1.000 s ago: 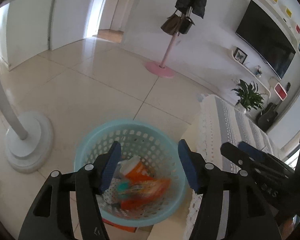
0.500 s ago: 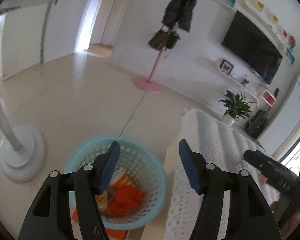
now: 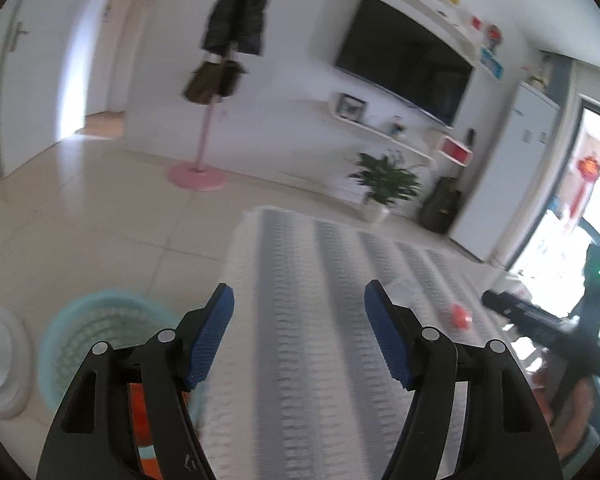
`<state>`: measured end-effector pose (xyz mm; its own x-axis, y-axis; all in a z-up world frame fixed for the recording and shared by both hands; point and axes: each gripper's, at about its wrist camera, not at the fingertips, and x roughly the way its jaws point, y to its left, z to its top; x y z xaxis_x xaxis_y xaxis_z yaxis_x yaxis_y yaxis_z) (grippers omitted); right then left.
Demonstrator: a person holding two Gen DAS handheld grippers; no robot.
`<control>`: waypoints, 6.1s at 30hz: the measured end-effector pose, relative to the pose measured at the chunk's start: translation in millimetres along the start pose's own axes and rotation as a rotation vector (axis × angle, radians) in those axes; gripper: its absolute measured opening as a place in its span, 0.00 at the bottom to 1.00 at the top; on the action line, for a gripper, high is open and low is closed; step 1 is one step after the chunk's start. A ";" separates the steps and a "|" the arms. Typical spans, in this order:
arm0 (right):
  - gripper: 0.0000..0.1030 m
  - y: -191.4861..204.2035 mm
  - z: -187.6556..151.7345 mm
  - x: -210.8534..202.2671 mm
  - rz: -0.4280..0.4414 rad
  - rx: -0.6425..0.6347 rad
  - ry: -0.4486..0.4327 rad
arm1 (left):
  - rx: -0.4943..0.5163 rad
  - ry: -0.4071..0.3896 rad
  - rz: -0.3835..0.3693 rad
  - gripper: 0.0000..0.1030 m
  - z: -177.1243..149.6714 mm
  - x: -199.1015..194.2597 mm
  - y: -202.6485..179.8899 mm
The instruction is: Collect trash
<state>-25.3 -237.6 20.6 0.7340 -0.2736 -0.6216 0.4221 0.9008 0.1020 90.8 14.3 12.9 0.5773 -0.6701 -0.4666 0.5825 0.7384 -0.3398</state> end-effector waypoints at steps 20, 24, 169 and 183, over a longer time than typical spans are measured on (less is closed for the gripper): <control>0.62 -194.0 -43.4 108.7 -0.260 0.227 0.114 | 0.145 0.299 -0.079 0.65 -42.6 214.4 -104.0; 0.63 -203.8 -42.3 132.1 -0.262 0.248 0.128 | 0.133 0.359 -0.094 0.65 -54.7 243.6 -112.8; 0.81 182.3 -69.7 -120.1 0.196 -0.183 -0.232 | 0.051 -0.230 0.533 0.93 -63.2 -143.9 35.3; 0.90 174.0 -68.4 -123.6 0.209 -0.136 -0.230 | -0.062 -0.207 0.474 0.93 -65.9 -149.2 58.8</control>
<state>-78.9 -24.0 62.1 0.9047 -0.1329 -0.4047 0.1859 0.9780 0.0945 1.2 162.7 8.7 0.8744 -0.2569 -0.4115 0.1978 0.9634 -0.1811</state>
